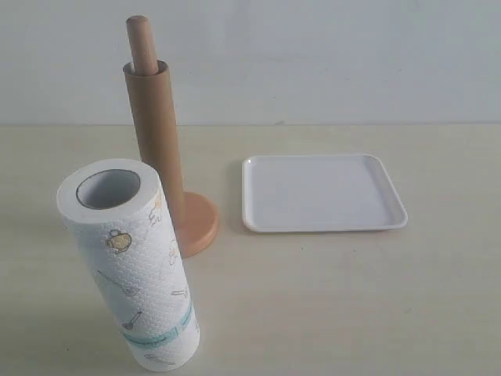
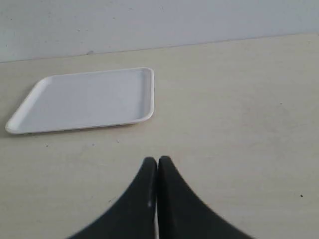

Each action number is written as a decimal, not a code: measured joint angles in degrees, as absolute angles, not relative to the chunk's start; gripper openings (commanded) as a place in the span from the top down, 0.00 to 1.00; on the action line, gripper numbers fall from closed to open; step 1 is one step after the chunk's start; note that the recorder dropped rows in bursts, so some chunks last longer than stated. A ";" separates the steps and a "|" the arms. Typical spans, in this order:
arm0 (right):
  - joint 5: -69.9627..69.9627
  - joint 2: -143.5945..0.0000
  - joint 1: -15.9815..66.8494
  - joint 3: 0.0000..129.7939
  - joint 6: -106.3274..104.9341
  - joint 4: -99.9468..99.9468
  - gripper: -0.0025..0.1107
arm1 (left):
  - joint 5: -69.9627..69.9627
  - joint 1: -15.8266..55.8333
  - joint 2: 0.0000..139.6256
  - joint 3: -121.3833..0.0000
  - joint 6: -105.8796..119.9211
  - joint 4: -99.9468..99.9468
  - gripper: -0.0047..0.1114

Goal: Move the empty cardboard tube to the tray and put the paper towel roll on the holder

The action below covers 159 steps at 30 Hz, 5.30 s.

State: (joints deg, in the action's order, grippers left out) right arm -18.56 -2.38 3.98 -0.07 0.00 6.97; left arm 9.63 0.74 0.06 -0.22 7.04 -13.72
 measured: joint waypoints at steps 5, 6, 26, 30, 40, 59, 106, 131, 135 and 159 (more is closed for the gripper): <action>-18.56 -2.38 3.98 -0.07 0.00 6.97 0.98 | 9.63 0.74 0.06 -0.22 7.04 -13.72 0.91; -18.56 -2.38 3.98 -0.07 0.00 6.97 0.98 | 9.63 0.74 0.06 -0.22 7.04 -13.72 0.91; -13.99 -2.38 3.98 -0.07 -1.73 6.97 0.98 | 9.63 0.74 0.06 -0.22 7.04 -13.72 0.91; -8.92 -2.38 3.98 -0.07 -3.10 6.85 0.98 | 9.63 0.74 0.06 -0.22 7.04 -13.72 0.91; 19.73 -2.38 3.98 0.48 0.00 6.85 0.98 | 9.63 0.74 0.06 -0.22 7.13 -13.72 0.91; -22.27 -42.21 4.06 50.30 12.90 -2.03 0.98 | 9.63 0.74 0.06 -0.22 7.13 -13.72 0.91; -56.83 -109.59 15.00 70.51 -121.23 99.37 0.38 | 9.63 0.74 0.06 -0.22 7.13 -13.72 0.91; -44.15 -112.64 24.89 78.86 -111.55 99.45 0.15 | 9.63 0.74 0.06 -0.22 7.13 -13.72 0.91; -45.74 -112.64 25.66 78.86 -111.32 99.45 0.15 | 9.63 0.74 0.06 -0.22 7.13 -13.72 0.91; -37.06 -112.74 29.68 80.31 -114.71 99.45 0.15 | 9.63 0.74 0.06 -0.22 7.13 -13.72 0.91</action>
